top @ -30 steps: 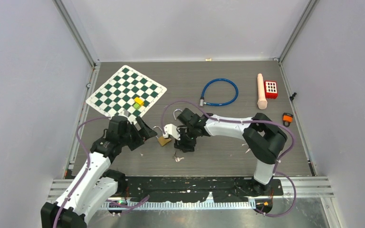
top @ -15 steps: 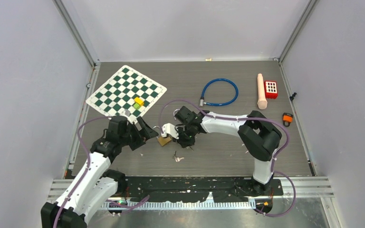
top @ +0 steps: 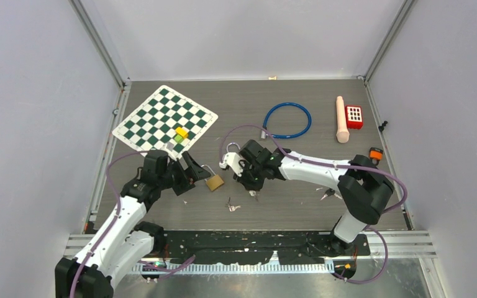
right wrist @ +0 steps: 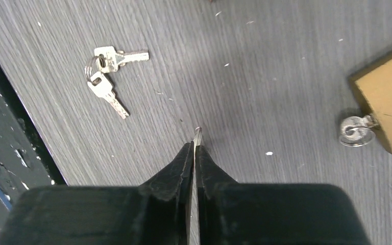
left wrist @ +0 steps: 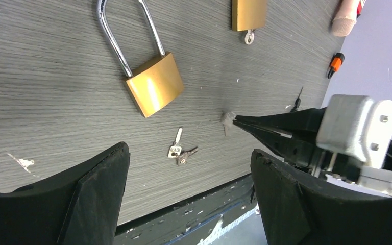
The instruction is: Unlock with the key
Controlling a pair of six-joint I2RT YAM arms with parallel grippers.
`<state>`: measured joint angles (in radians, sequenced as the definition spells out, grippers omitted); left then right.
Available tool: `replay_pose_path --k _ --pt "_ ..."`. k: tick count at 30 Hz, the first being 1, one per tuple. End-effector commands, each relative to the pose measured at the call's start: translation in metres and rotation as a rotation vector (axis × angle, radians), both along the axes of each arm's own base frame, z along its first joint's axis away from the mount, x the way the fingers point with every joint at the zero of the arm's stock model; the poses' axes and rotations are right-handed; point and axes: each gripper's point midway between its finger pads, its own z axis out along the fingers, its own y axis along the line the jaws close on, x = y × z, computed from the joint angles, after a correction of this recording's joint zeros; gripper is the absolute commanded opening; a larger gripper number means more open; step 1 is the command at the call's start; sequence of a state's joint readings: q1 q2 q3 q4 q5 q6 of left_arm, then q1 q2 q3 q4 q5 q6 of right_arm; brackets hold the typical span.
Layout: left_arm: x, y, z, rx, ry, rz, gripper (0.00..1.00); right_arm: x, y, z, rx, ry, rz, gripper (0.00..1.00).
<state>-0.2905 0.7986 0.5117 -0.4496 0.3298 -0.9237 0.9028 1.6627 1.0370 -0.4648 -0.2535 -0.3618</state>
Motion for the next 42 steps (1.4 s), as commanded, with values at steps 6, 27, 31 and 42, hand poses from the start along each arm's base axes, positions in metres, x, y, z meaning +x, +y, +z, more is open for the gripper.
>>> replay_pose_path --k 6,27,31,42 --pt "0.004 -0.009 0.01 -0.041 -0.044 -0.027 0.84 0.001 0.011 0.037 0.15 -0.005 -0.162 0.05" --pt "0.001 -0.018 0.005 -0.049 -0.024 -0.058 0.84 0.005 0.001 -0.009 -0.036 0.092 -0.519 0.53" --pt "0.0 -0.018 0.004 -0.05 -0.023 -0.054 0.84 0.003 0.004 -0.019 -0.068 0.099 -0.517 0.51" --pt "0.001 -0.022 0.009 -0.061 -0.036 -0.069 0.84 -0.005 -0.005 -0.017 -0.068 0.056 -0.481 0.06"
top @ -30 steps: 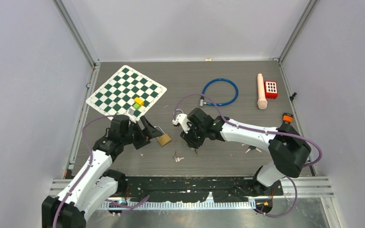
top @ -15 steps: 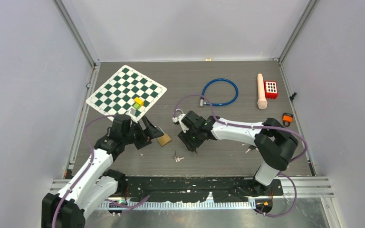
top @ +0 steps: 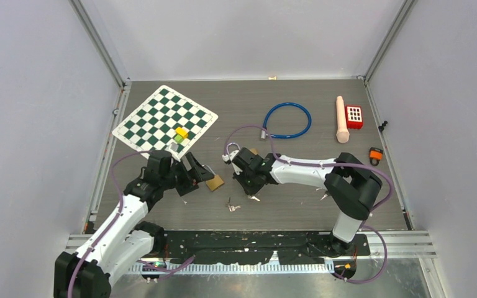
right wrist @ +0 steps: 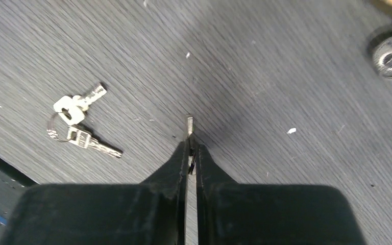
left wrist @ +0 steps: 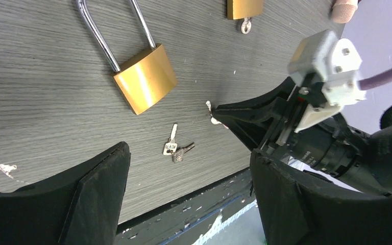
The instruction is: Unlock with the key
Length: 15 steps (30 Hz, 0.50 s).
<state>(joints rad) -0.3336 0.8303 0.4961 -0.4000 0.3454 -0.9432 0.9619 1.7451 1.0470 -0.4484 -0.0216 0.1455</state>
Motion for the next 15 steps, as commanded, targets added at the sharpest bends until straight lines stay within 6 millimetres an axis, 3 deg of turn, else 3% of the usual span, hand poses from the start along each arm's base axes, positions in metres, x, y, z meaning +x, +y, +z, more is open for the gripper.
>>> replay_pose_path --k 1,8,15 --pt "0.004 -0.01 0.015 -0.044 -0.049 -0.031 0.84 -0.001 -0.003 0.013 0.031 -0.051 0.02 0.06" --pt "0.001 -0.032 0.024 -0.109 -0.047 -0.074 0.84 0.01 0.013 0.066 0.227 -0.21 0.072 0.05" --pt "0.005 -0.056 0.034 -0.245 0.027 -0.053 0.84 0.014 0.012 0.101 0.339 -0.385 0.118 0.05"
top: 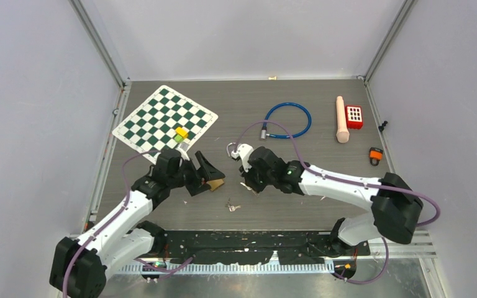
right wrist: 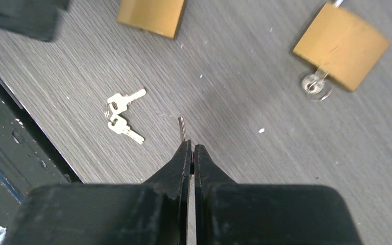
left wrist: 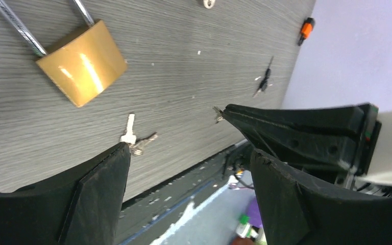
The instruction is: Unlock with the key
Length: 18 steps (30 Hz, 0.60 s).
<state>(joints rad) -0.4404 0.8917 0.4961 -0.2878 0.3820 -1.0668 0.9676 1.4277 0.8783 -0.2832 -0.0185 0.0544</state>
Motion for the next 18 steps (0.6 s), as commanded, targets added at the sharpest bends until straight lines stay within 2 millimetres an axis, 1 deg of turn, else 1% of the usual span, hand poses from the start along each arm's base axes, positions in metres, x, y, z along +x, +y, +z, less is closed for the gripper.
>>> replay_pose_path --k 1,2,3,4,5,6,7,8,9,10,11,14,18 --pt "0.011 -0.023 0.027 -0.161 0.017 0.011 0.84 0.017 0.014 0.042 0.126 -0.226 0.033 0.05" --pt "0.013 -0.027 0.029 -0.175 0.041 0.012 0.84 0.015 0.01 0.042 0.128 -0.259 0.035 0.05" --pt "0.013 -0.03 0.031 -0.192 0.066 0.01 0.84 0.018 0.016 0.053 0.145 -0.338 0.044 0.05" --pt "0.014 -0.034 0.035 -0.208 0.085 0.011 0.84 0.017 0.014 0.055 0.147 -0.377 0.048 0.05" --pt "0.014 -0.037 0.039 -0.222 0.101 0.012 0.84 0.017 0.018 0.064 0.146 -0.457 0.059 0.05" --pt "0.015 -0.04 0.042 -0.235 0.115 0.012 0.84 0.016 0.017 0.064 0.136 -0.49 0.063 0.05" --pt "0.015 -0.043 0.045 -0.245 0.131 0.012 0.83 0.016 0.019 0.07 0.131 -0.549 0.062 0.05" --pt "0.015 -0.046 0.048 -0.256 0.144 0.011 0.82 0.013 0.02 0.07 0.117 -0.58 0.079 0.05" --pt "0.015 -0.049 0.05 -0.264 0.16 0.01 0.81 0.018 0.019 0.077 0.123 -0.621 0.045 0.05" --pt "0.013 -0.053 0.051 -0.269 0.178 0.003 0.81 0.015 0.019 0.074 0.11 -0.645 0.06 0.05" --pt "0.012 -0.056 0.053 -0.275 0.193 -0.001 0.79 0.017 0.019 0.081 0.124 -0.679 0.04 0.05" --pt "0.007 -0.065 0.054 -0.285 0.231 -0.014 0.73 0.014 0.022 0.086 0.124 -0.747 0.054 0.05" --pt "0.004 -0.071 0.052 -0.288 0.276 -0.003 0.66 0.011 0.023 0.091 0.132 -0.792 0.064 0.05"
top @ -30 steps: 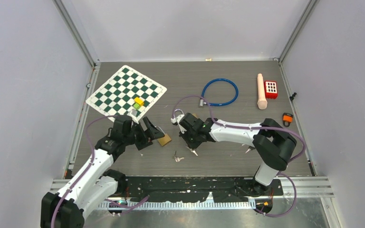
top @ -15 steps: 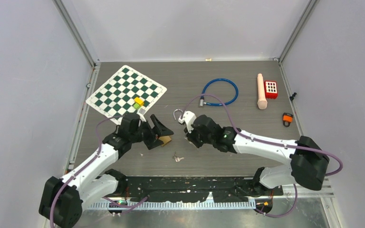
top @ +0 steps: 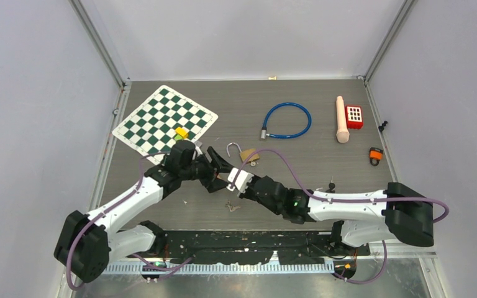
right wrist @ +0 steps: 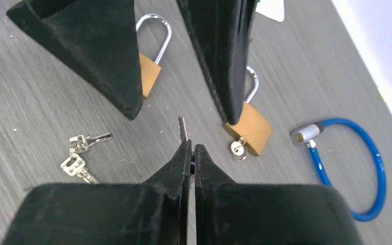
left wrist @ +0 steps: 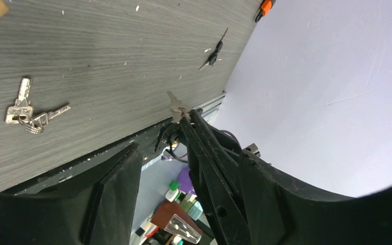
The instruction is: Unlock with the key
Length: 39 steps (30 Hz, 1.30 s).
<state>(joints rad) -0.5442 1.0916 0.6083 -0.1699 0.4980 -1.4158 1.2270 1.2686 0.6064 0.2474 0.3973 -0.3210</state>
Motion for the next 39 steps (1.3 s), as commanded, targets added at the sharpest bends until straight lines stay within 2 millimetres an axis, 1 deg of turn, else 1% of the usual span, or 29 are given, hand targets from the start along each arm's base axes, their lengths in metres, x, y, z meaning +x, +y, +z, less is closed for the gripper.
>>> replay_pose_path --k 1,3,6,8,15,19,24,25,30,37,39 --pt "0.002 -0.013 0.018 -0.059 0.034 0.004 0.65 0.01 0.004 0.043 0.104 -0.152 -0.039 0.05" --pt "0.001 -0.013 0.014 -0.054 0.056 0.01 0.6 0.008 0.005 0.045 0.095 -0.176 -0.029 0.05" --pt "0.002 -0.016 0.015 -0.055 0.067 0.008 0.57 0.006 0.006 0.047 0.086 -0.202 -0.028 0.05" --pt "0.004 -0.016 0.014 -0.045 0.075 0.011 0.54 0.003 0.008 0.047 0.082 -0.215 -0.02 0.05" --pt "0.009 -0.018 0.013 -0.041 0.096 0.027 0.4 -0.007 0.016 0.044 0.04 -0.257 0.005 0.05" --pt "0.01 -0.018 0.013 -0.036 0.1 0.036 0.26 -0.009 0.017 0.04 0.016 -0.275 0.006 0.05" --pt "0.007 -0.014 0.009 -0.015 0.117 0.046 0.02 -0.011 0.019 0.037 -0.01 -0.294 0.004 0.05" --pt "0.007 -0.013 0.009 -0.012 0.119 0.049 0.0 -0.011 0.019 0.038 -0.008 -0.297 0.003 0.05" --pt "0.006 -0.008 0.003 0.011 0.113 0.07 0.0 -0.012 0.017 0.038 -0.003 -0.303 0.0 0.05" --pt "0.012 -0.001 0.009 0.011 0.045 0.114 0.0 -0.015 0.014 0.038 0.028 -0.288 -0.01 0.06" --pt "0.015 -0.001 0.012 0.011 0.023 0.121 0.0 -0.016 0.015 0.038 0.043 -0.281 -0.012 0.09"
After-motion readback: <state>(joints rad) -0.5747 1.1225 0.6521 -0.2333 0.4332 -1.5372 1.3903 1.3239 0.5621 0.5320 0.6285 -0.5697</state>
